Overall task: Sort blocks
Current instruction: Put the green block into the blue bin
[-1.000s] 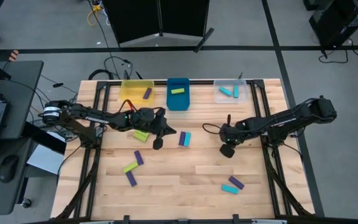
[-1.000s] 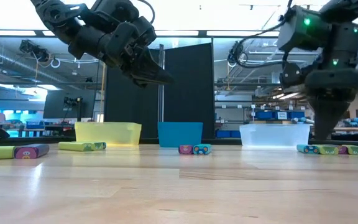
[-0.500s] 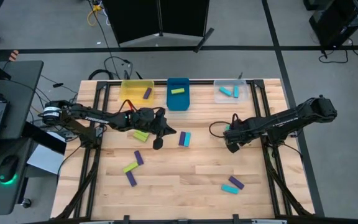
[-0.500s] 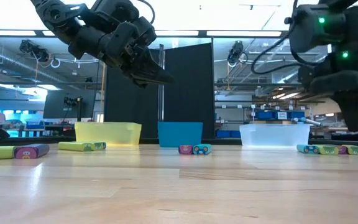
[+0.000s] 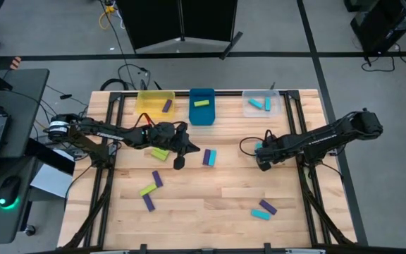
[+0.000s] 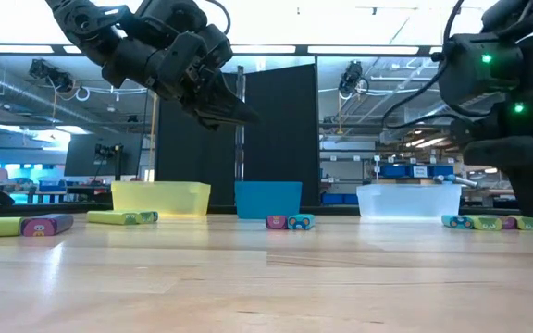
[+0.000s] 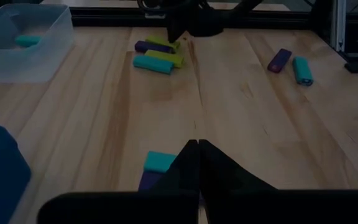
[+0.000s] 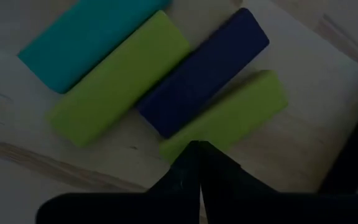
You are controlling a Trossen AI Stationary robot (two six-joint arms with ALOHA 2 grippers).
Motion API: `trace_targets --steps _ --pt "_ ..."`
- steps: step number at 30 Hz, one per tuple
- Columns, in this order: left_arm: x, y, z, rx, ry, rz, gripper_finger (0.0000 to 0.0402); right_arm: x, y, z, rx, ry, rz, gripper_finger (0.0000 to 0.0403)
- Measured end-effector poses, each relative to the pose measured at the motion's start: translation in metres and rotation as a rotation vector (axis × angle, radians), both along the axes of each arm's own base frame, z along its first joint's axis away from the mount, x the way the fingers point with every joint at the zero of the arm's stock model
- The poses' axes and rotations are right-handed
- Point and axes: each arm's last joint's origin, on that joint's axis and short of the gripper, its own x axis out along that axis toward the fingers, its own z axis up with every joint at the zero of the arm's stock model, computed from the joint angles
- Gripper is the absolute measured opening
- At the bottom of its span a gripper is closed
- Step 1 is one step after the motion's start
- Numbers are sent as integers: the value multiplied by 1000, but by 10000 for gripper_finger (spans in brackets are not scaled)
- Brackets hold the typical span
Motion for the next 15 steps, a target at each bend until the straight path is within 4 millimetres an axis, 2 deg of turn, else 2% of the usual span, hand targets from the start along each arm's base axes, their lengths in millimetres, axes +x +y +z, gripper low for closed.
trace_targets --steps 4,11,15 --pt "0 0 0 0 0 0 6 0 0 0 10 5 24 23" --pt "0 0 0 1 0 0 9 3 12 3 117 10 207 8" --pt "0 0 0 0 0 0 10 7 21 7 189 -14 277 29"
